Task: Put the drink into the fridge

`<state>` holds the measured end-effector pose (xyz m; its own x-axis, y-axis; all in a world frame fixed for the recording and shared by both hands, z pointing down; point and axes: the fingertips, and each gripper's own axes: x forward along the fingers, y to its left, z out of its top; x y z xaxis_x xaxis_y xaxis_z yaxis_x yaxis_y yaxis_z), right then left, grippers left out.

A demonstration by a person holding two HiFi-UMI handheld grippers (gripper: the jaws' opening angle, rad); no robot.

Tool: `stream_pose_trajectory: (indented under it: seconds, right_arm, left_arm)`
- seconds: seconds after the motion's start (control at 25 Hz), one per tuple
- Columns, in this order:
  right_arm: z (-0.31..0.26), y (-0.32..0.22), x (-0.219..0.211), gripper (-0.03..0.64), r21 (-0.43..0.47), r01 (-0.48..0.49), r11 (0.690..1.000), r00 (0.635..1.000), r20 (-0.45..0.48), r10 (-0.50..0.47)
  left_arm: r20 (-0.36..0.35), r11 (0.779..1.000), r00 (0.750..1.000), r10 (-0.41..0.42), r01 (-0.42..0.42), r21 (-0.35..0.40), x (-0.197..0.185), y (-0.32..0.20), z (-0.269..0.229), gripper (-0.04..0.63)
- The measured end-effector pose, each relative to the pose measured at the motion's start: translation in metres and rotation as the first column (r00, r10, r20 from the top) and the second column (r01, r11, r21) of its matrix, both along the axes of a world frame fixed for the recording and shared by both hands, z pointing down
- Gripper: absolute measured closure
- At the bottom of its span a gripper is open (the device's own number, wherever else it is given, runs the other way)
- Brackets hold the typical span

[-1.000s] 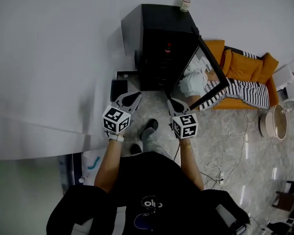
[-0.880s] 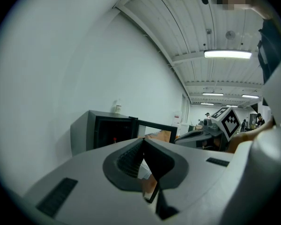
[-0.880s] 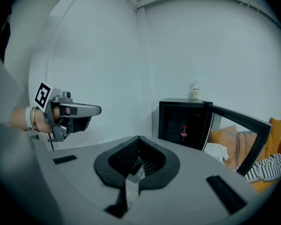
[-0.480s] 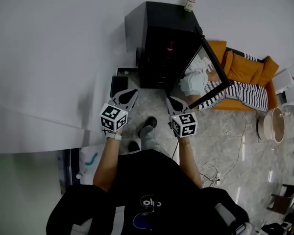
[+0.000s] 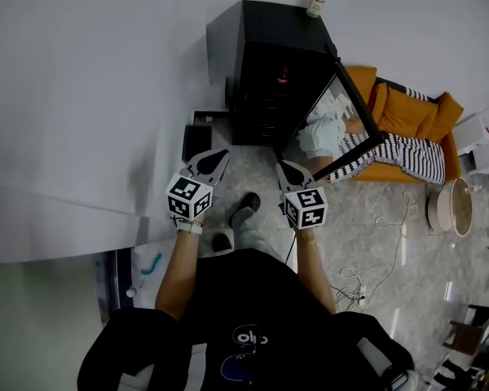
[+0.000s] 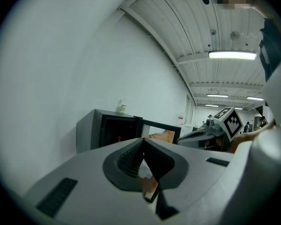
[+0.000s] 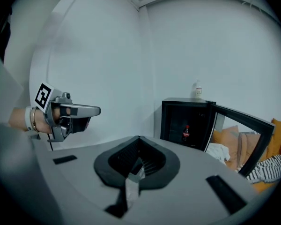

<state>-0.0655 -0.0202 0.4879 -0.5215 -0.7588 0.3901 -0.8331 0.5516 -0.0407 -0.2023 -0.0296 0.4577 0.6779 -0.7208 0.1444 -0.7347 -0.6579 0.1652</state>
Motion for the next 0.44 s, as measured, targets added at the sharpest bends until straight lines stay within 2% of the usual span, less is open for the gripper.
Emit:
stream_pose_trajectory:
  seconds: [0.44]
  right_arm:
    - [0.003,-0.006,0.007,0.609,-0.014,-0.013,1.0,1.0,-0.003,0.013]
  left_arm:
    - [-0.004,1.0,1.0,0.012,-0.012,-0.013,0.011,-0.005,0.004,0.589]
